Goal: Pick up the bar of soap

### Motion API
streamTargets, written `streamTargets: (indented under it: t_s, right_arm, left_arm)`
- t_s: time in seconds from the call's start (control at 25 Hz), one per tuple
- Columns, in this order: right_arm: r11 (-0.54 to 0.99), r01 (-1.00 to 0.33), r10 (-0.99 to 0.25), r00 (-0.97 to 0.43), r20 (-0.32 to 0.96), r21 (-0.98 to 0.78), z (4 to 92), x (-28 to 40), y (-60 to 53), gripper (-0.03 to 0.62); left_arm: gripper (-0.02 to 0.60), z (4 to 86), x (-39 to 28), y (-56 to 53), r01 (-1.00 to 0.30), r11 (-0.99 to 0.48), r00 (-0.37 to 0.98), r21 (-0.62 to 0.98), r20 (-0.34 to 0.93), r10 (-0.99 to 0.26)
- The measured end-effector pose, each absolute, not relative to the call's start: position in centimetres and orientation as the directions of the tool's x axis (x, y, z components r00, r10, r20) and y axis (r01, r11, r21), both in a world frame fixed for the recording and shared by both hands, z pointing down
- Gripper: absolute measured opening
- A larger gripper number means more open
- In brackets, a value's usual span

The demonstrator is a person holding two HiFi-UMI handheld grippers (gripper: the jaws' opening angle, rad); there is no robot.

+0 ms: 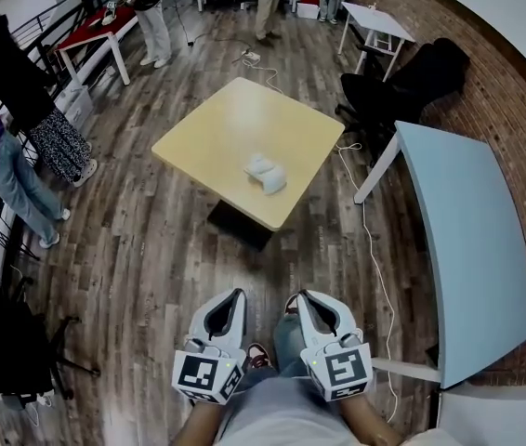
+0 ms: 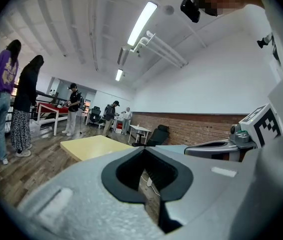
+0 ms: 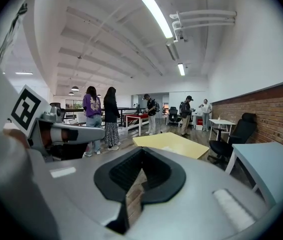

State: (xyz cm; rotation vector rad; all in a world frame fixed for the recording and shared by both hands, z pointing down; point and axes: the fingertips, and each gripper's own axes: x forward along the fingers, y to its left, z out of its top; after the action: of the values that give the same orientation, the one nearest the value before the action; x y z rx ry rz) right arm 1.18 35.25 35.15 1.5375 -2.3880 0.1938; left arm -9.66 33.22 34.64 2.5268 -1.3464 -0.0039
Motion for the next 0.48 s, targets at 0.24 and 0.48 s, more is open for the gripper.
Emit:
streamTargets:
  t_s: [0.24, 0.48]
  right_arm:
    - [0.440, -0.897, -0.858, -0.404, 0.319, 0.047, 35.4, 1.0, 32.4, 0.005]
    - [0.445, -0.895, -0.855, -0.413, 0.313, 0.034, 35.7, 2.0, 29.3, 0.005]
  left_arm:
    - [0.003, 34.7, -9.8, 30.9, -0.824, -0.510, 0.551, 0.244, 0.138, -0.823]
    - [0.003, 35.5, -8.5, 28.1, -0.824, -0.511, 0.552, 0.243, 0.148, -0.821]
